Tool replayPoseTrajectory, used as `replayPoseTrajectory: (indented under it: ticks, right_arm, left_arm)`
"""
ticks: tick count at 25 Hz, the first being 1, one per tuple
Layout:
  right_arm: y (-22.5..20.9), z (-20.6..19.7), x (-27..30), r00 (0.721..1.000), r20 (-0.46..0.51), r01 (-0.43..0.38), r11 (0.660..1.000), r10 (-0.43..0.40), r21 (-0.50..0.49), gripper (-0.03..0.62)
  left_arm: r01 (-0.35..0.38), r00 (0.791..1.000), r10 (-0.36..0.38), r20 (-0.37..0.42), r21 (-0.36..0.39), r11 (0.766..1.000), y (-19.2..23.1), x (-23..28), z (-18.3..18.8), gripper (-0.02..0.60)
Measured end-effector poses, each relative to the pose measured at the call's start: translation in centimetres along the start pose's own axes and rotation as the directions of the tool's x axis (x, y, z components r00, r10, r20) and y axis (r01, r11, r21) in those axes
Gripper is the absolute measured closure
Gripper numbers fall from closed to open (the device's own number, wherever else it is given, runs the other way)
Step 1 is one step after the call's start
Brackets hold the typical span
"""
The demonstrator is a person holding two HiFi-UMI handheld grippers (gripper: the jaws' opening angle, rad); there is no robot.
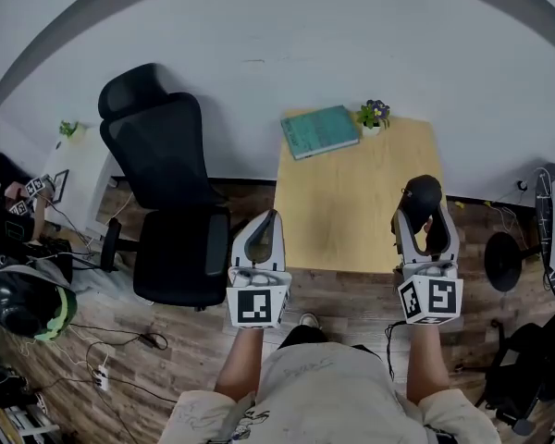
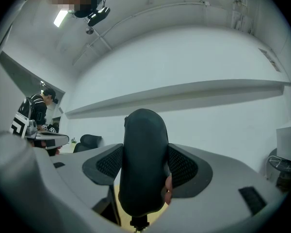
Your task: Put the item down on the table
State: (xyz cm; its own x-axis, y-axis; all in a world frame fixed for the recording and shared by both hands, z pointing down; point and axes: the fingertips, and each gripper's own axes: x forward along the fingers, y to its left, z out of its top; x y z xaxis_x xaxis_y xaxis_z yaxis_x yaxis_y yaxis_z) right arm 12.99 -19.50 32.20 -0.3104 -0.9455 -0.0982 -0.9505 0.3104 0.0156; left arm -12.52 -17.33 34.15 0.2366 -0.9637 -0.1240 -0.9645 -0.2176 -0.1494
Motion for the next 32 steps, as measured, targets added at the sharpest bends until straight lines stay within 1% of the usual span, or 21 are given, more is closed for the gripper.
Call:
replayPoseTrajectory:
  ticks: [5, 10, 14, 21, 27, 32]
  right_arm:
    - [2.0, -0.2, 1.9, 1.000, 0.013, 0.010, 1.000, -0.010, -0.007, 0.290]
    - [2.3, -0.6, 2.6, 1.000, 0.004, 0.020, 1.000, -0.020, -0.022, 0.290]
    - [1.3, -1.0, 3.3, 0.999, 0.006, 0.040, 0.999, -0.040, -0.017, 0.290]
    - [-0.5, -2.3, 4.9, 0.999, -0.016, 0.046, 0.999, -0.046, 0.002, 0.290]
    - [-1.1, -3.2, 6.4, 0.998, -0.040, 0.037, 0.999, -0.037, 0.004, 0.290]
    - [-1.1, -4.7, 7.2, 0.996, -0.082, 0.022, 1.000, -0.021, 0.009, 0.290]
  left_arm:
    - [0.017, 0.999, -0.017, -0.032, -0.002, 1.000, 2.6, 0.7, -1.2, 0.575]
    - [0.018, 1.000, -0.018, 0.004, -0.003, 1.000, 3.7, 1.7, -1.5, 0.575]
    - [0.030, 1.000, -0.030, 0.008, 0.000, 1.000, 3.5, 2.8, -2.0, 0.575]
    - [0.051, 0.998, -0.051, -0.027, 0.008, 0.999, 2.2, 5.3, -3.3, 0.575]
    - [0.053, 0.997, -0.053, -0.062, 0.002, 0.999, 2.0, 6.7, -4.2, 0.575]
    - [0.046, 0.996, -0.046, -0.078, 0.001, 0.999, 1.8, 7.1, -5.4, 0.575]
